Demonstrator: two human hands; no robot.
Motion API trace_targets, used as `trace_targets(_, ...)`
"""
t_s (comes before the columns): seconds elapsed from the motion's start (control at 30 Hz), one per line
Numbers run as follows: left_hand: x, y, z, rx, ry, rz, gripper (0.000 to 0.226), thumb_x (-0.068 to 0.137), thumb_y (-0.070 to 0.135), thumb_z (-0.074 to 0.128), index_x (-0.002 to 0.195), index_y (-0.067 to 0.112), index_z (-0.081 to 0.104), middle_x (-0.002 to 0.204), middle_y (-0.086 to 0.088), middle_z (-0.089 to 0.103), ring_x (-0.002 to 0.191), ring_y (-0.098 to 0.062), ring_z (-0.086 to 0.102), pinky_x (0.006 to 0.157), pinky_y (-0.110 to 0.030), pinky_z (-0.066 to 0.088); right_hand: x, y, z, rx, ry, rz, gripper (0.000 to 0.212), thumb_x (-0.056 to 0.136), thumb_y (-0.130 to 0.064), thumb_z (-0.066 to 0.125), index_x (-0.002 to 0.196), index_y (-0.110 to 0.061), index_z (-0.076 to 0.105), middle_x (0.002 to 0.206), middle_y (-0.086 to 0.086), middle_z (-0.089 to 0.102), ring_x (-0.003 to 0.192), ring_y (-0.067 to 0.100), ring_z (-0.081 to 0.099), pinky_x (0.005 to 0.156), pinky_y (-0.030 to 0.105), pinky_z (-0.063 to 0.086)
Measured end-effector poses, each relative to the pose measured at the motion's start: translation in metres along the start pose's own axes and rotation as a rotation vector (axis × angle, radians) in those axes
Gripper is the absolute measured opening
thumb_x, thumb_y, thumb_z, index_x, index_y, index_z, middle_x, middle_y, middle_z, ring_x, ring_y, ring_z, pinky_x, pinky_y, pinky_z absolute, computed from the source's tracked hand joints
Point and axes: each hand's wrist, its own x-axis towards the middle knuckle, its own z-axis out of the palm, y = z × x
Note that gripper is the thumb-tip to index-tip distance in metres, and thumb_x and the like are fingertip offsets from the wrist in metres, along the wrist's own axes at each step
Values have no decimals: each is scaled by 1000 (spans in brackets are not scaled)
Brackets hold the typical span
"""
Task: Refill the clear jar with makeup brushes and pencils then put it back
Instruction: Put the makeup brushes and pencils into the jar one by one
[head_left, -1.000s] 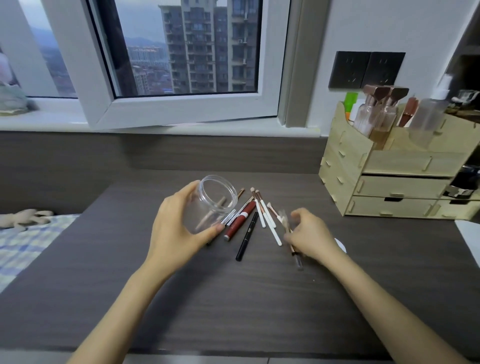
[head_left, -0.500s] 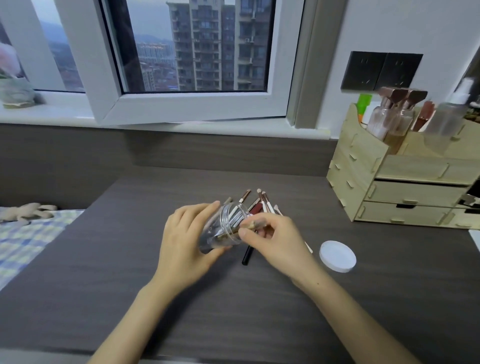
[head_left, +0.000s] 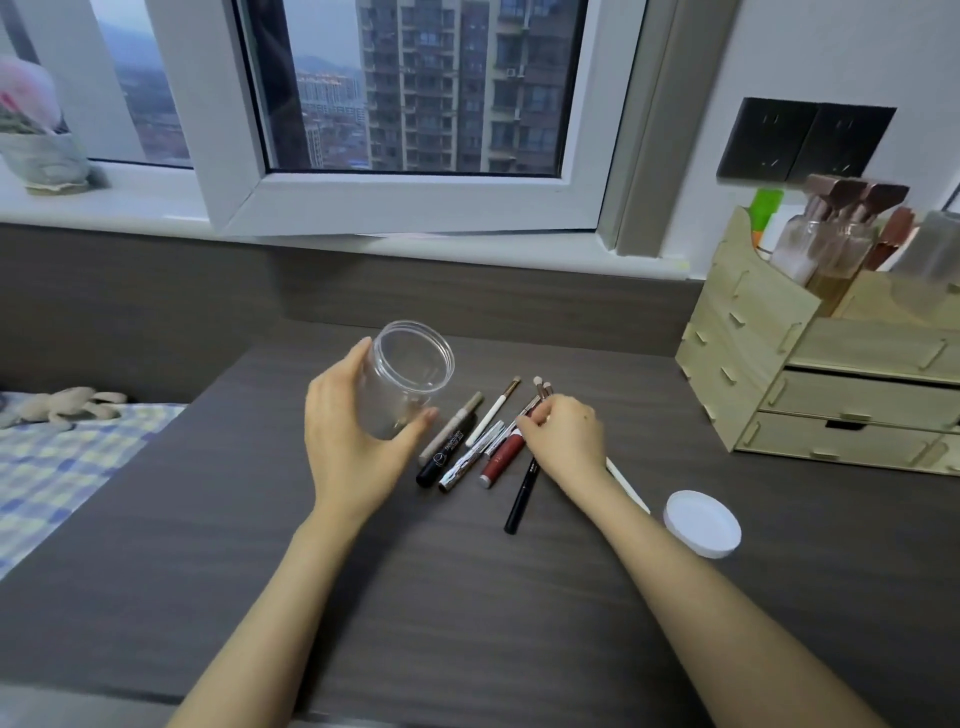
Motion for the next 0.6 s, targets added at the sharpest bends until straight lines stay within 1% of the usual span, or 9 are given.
trace_targets(0.07,2,-5,2,28,34,23,80,61,32,79,132,14,44,120,4,54,109,-18,48,95,-8,26,12,-8,8,-26,-2,42,27,82,-22,60,104,-5,58,108,13,67,106,35,59,78,32,46)
trace_targets(0.13,1,-9,2,50,47,45,80,61,32,79,131,13,44,119,8,50,110,-19,48,96,-18,31,23,-11,18,-84,-56,96,42,82,-19,61,119,-4,46,115,15,64,109,35,58,79,33,46)
trace_targets(0.2,0,-11,2,63,50,53,80,61,32,79,130,14,44,119,9,48,110,-18,47,95,-27,34,30,-11,27,-102,-89,145,50,81,-13,57,126,-5,38,111,16,67,106,32,62,77,32,47)
trace_targets(0.27,-1,-10,2,68,41,56,79,61,34,78,130,15,44,119,8,50,110,-17,46,95,-30,35,36,-10,35,-58,-90,184,50,79,-7,51,127,-4,35,103,17,70,96,31,67,68,30,48)
trace_targets(0.33,-2,-10,2,79,9,59,78,62,38,76,129,15,45,120,1,56,111,-18,46,95,-33,37,40,-11,39,8,-74,240,46,78,-4,49,122,-2,36,94,17,71,84,32,70,57,30,50)
trace_targets(0.4,-3,-10,2,90,-19,62,77,62,39,75,129,14,46,121,-6,59,112,-20,47,95,-37,40,42,-11,41,73,-43,294,46,76,-3,51,119,-2,37,94,16,70,81,32,70,53,33,53)
trace_targets(0.47,-4,-10,1,91,-23,61,77,63,39,76,129,16,45,121,-7,59,111,-21,47,95,-41,42,40,-11,40,150,-41,321,45,72,-5,54,115,-2,42,93,16,69,78,32,69,50,31,51)
trace_targets(0.53,-4,-10,-1,87,-16,67,76,64,45,72,129,18,43,121,-7,59,111,-20,47,94,-41,42,35,-12,31,270,-69,340,28,69,-5,59,96,-4,51,74,13,66,57,27,62,42,27,44)
trace_targets(0.6,-3,-10,-3,84,-10,64,75,64,48,67,129,20,41,121,-7,59,110,-19,46,94,-41,42,27,-19,10,431,-106,339,10,69,-1,61,74,-3,53,54,11,56,37,18,48,35,23,34)
